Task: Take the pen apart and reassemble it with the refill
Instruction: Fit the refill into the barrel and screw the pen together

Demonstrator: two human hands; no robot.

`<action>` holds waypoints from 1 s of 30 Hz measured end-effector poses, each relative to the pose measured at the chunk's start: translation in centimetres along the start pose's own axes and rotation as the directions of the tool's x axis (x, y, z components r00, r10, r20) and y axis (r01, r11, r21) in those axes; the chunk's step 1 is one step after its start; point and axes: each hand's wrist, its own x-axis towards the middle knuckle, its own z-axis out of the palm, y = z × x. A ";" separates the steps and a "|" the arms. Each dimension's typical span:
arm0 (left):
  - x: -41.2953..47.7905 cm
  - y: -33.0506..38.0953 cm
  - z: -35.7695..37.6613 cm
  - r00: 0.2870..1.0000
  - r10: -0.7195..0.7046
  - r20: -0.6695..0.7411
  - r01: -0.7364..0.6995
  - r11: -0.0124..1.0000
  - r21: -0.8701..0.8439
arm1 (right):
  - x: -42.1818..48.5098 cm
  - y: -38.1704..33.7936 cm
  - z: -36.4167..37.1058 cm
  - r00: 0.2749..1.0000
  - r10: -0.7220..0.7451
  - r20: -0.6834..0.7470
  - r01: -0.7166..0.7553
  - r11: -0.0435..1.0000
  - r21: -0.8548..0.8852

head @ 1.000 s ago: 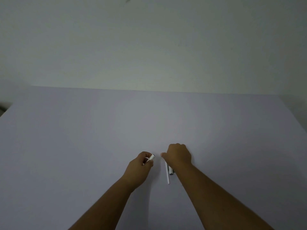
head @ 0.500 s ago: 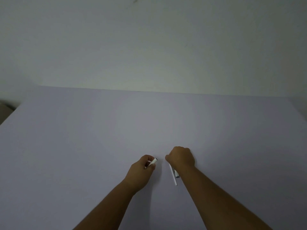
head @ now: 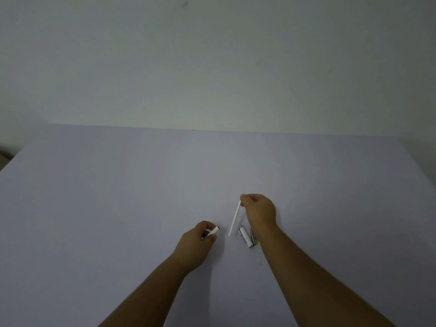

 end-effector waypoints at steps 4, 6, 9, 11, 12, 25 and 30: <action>-0.4 0.7 0.5 1.000 0.014 0.021 -0.014 1.000 -0.003 | -0.9 0.0 -1.1 0.993 0.056 -0.102 -0.026 0.962 0.272; -0.7 1.1 0.7 0.999 0.025 0.024 -0.025 1.000 -0.008 | -1.5 0.1 -1.4 0.991 0.060 -0.117 -0.020 0.948 0.317; -1.1 1.7 1.1 0.998 0.048 0.027 -0.048 0.999 -0.013 | -2.4 0.4 -1.8 0.990 0.064 -0.124 -0.016 0.934 0.356; -1.6 1.9 1.2 0.998 0.058 0.031 -0.058 0.998 -0.017 | -2.9 0.6 -2.1 0.989 0.077 -0.124 -0.024 0.922 0.386; -1.7 1.9 1.3 0.998 0.060 0.033 -0.060 0.998 -0.023 | -3.1 0.7 -2.3 0.989 0.084 -0.125 -0.028 0.917 0.398; -2.7 4.4 2.3 0.994 0.104 0.013 -0.104 0.994 -0.041 | -5.9 1.8 -3.8 0.992 -0.049 0.115 0.019 0.969 0.248; -2.6 4.5 2.4 0.992 0.123 -0.019 -0.124 0.991 -0.058 | -5.2 1.4 -4.7 0.965 -0.035 0.259 -0.007 0.987 0.160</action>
